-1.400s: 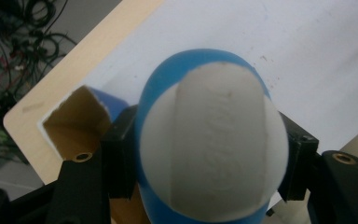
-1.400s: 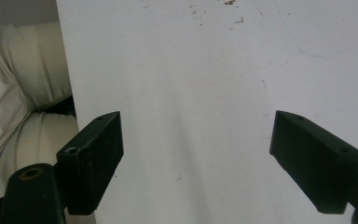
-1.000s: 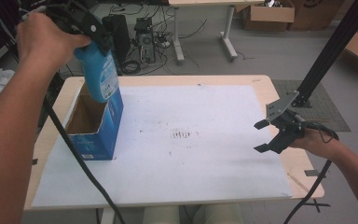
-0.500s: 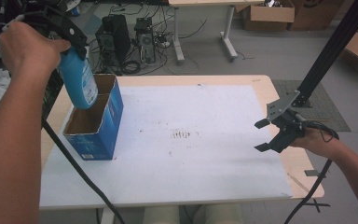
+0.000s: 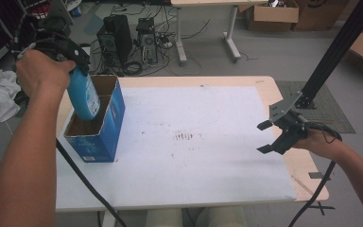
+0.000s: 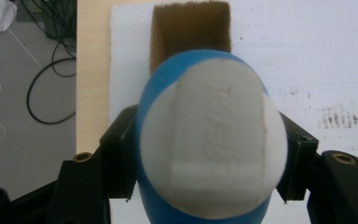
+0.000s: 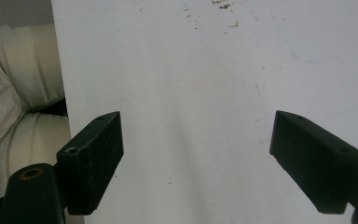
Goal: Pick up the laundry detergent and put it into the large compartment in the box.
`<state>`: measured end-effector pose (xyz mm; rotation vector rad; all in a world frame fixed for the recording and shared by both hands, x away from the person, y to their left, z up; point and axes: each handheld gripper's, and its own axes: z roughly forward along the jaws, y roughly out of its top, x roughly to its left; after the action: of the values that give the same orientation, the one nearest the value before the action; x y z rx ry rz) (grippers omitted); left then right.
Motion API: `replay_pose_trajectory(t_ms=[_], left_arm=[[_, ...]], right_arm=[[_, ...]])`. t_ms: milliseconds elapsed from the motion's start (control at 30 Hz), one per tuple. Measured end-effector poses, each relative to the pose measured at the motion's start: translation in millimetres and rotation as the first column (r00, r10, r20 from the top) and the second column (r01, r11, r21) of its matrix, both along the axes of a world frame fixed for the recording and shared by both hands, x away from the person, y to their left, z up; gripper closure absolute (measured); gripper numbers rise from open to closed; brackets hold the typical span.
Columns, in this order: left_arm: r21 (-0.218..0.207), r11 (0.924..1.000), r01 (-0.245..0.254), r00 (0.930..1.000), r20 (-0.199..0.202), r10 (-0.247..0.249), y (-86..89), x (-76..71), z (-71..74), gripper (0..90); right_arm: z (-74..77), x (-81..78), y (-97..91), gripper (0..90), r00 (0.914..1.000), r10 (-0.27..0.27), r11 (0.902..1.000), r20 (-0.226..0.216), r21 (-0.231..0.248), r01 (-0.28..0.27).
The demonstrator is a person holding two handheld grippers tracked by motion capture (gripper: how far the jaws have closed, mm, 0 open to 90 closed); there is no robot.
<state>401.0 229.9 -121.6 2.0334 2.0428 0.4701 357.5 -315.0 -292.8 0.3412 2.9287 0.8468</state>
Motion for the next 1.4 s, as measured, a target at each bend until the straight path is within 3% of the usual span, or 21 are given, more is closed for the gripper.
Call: replay_pose_trajectory(t_ms=[333, 800, 1233, 1400], left_arm=[[-0.002, 0.9999, -0.014, 0.9999, -0.010, 0.014, 11.2, 1.9, -40.5, 38.0], [0.018, 0.9995, 0.025, 0.9989, -0.041, -0.024, 8.8, 3.6, -92.3, 38.1], [0.025, 0.9990, 0.038, 0.9959, -0.083, -0.036, 9.1, 5.8, -134.7, 38.0], [0.022, 0.9990, 0.038, 0.9949, -0.094, -0.036, 10.8, 6.1, -144.8, 38.0]], right_arm=[[-4.3, 2.6, -2.0, 17.3, 0.9999, -0.007, 1.0000, -0.008, -0.003, 0.007], [-6.3, 2.3, -0.6, 17.3, 0.9999, -0.010, 0.9999, -0.011, -0.006, 0.010], [-8.7, 3.2, -1.9, 17.3, 0.9998, -0.017, 0.9998, -0.012, -0.013, 0.017], [-9.5, 3.6, -2.8, 17.3, 0.9996, -0.024, 0.9996, -0.015, -0.015, 0.024]])
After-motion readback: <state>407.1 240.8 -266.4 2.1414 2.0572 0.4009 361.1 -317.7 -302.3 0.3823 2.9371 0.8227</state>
